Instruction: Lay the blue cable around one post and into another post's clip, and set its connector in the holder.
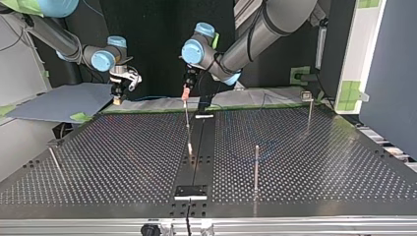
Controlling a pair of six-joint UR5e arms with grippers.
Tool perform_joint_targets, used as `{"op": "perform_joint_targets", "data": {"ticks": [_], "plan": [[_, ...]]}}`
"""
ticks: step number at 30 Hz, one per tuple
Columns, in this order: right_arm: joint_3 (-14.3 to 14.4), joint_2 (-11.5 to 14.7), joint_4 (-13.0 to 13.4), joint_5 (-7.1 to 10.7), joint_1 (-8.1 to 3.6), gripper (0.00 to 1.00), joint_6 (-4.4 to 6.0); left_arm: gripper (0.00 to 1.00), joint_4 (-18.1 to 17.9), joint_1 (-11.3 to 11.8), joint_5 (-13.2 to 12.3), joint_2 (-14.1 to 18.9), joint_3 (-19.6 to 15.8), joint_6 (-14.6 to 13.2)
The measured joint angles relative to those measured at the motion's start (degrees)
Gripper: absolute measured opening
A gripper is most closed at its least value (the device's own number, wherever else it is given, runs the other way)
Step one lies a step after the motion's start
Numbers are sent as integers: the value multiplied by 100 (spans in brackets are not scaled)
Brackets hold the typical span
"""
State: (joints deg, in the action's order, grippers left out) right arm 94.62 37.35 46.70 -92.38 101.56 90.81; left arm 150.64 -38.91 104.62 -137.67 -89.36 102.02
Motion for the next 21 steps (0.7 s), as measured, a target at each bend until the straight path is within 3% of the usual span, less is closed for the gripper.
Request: {"op": "perform_joint_targets", "data": {"ticks": [21], "plan": [[0, -2, -1, 0, 1, 0, 0, 100, 74, 4, 3, -1, 0, 122]]}}
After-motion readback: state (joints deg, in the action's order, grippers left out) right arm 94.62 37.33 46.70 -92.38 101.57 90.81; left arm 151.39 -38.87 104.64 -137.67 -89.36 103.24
